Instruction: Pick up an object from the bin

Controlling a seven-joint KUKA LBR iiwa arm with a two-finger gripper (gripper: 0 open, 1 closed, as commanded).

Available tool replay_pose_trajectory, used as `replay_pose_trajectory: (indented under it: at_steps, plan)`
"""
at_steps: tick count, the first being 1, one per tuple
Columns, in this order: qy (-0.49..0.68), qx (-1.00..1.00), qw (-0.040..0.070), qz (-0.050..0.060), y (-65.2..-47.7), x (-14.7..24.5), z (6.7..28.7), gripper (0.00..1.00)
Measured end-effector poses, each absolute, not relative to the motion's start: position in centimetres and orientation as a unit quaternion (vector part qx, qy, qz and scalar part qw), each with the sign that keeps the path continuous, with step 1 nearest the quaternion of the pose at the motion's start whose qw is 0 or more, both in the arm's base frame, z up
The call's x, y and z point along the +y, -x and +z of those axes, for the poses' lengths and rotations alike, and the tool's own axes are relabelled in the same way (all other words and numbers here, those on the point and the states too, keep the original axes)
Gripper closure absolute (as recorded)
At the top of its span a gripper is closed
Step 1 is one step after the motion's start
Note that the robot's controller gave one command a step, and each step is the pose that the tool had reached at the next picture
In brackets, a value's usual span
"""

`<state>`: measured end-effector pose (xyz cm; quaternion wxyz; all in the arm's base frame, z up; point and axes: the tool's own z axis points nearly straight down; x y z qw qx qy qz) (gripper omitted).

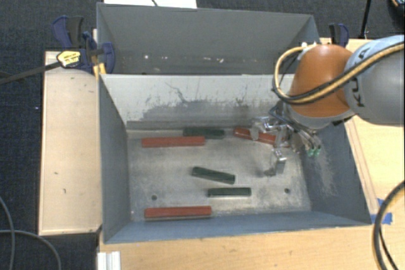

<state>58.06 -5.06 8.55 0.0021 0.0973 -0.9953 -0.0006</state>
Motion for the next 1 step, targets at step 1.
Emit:
replay_pose_trajectory:
  at_steps: [1]
  plan:
    - [-0.145, -0.989, 0.002, -0.003, -51.35, 2.12, 6.88, 0.00]
